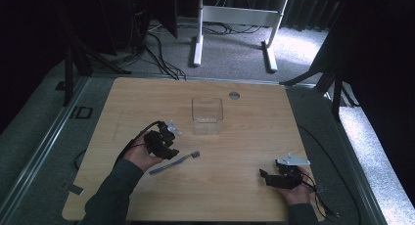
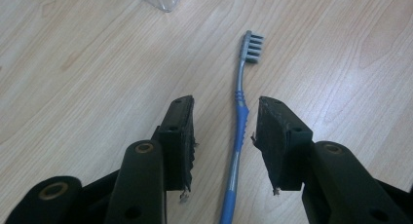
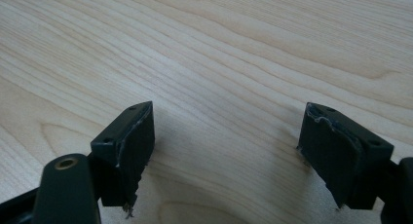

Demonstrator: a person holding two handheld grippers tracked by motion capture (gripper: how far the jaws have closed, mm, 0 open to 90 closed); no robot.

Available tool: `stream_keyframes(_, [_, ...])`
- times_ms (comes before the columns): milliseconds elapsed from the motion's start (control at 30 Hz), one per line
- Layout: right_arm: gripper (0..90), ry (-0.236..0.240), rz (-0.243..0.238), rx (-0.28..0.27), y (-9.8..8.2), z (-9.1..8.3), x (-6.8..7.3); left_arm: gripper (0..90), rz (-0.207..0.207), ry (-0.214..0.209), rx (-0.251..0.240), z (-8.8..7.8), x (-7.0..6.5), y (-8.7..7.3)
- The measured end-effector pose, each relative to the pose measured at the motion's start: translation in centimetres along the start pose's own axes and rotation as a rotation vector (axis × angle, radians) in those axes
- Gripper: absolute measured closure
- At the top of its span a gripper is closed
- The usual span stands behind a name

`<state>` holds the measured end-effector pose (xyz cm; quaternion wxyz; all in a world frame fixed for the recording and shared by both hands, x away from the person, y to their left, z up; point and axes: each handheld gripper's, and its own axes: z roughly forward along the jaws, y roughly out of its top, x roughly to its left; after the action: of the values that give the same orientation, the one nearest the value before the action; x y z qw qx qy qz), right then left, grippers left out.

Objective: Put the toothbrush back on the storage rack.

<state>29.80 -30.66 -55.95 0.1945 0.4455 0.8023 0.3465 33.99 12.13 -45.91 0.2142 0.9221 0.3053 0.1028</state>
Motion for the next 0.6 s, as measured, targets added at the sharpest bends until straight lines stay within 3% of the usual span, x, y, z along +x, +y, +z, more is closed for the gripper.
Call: stream_keyframes(600, [20.8, 0.000, 0.000, 0.000, 0.0, 0.0, 0.0, 57.8, 0.011, -0.003, 0.055, 1.2, -0.3, 0.2])
